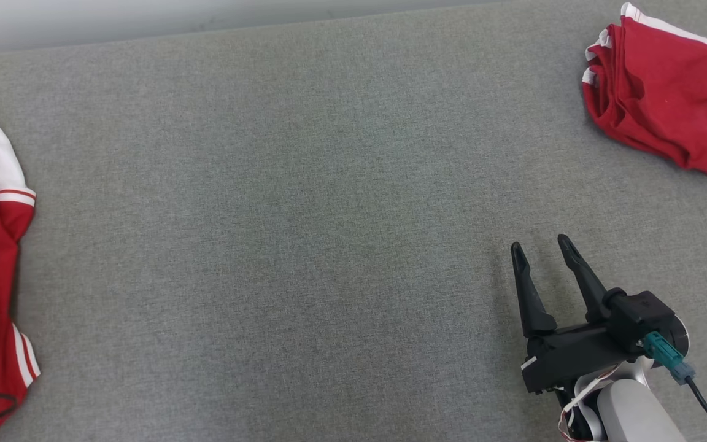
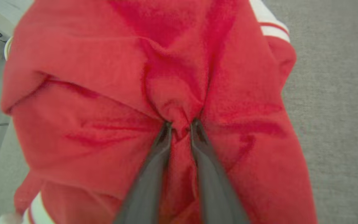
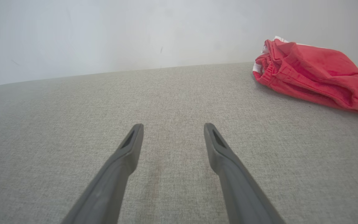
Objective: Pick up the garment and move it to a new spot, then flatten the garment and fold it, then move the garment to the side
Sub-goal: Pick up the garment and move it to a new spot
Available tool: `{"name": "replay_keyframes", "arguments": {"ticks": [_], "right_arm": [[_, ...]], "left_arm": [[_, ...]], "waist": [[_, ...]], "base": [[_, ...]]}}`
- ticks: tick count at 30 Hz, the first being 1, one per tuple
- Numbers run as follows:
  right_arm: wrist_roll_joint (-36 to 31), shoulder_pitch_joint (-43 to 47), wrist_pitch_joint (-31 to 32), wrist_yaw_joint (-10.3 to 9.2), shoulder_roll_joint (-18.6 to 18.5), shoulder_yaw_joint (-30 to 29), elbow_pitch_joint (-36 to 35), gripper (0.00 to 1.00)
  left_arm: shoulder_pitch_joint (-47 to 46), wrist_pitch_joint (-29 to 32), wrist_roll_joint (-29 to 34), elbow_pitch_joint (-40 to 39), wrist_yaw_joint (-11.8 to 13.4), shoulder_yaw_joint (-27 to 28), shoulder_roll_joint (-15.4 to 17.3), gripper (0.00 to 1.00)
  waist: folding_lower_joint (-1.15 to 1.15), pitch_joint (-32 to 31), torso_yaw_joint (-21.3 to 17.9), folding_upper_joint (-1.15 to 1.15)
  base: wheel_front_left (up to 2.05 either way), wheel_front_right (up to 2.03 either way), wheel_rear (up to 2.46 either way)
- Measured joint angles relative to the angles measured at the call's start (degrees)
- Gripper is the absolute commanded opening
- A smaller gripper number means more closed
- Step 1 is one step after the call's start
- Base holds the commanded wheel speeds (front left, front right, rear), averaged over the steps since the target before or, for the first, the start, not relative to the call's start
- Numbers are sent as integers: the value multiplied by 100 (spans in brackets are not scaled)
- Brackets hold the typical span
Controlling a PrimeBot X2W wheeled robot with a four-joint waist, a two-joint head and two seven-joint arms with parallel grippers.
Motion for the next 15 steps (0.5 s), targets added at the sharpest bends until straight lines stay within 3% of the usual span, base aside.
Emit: {"name": "replay_keyframes", "arguments": {"ticks": [15], "right_arm": [[11,85,0,0,75,-5,137,100]], "left_arm": [[-474,-1007,-96,-650,0,-836,-127,0]], "waist": [[0,-469,290,0]], "base": [[0,0,0]]}}
